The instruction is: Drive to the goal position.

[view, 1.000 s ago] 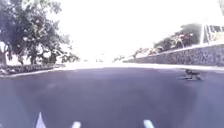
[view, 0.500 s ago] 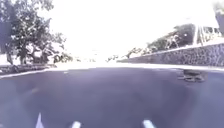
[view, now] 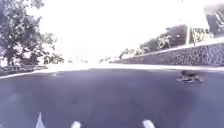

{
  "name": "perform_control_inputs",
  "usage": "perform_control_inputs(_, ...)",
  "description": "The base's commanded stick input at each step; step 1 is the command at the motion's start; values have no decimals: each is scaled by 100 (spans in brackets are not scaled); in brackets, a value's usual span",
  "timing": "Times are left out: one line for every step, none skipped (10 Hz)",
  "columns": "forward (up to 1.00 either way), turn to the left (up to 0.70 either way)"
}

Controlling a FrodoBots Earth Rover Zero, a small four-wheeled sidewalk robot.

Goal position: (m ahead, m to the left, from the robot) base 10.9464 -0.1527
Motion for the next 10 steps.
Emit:
perform_control_inputs(70, 0)
perform_control_inputs(70, 0)
perform_control_inputs(70, 0)
perform_control_inputs(70, 0)
perform_control_inputs(70, 0)
perform_control_inputs(70, 0)
perform_control_inputs(70, 0)
perform_control_inputs(70, 0)
perform_control_inputs(70, 0)
perform_control_inputs(70, 0)
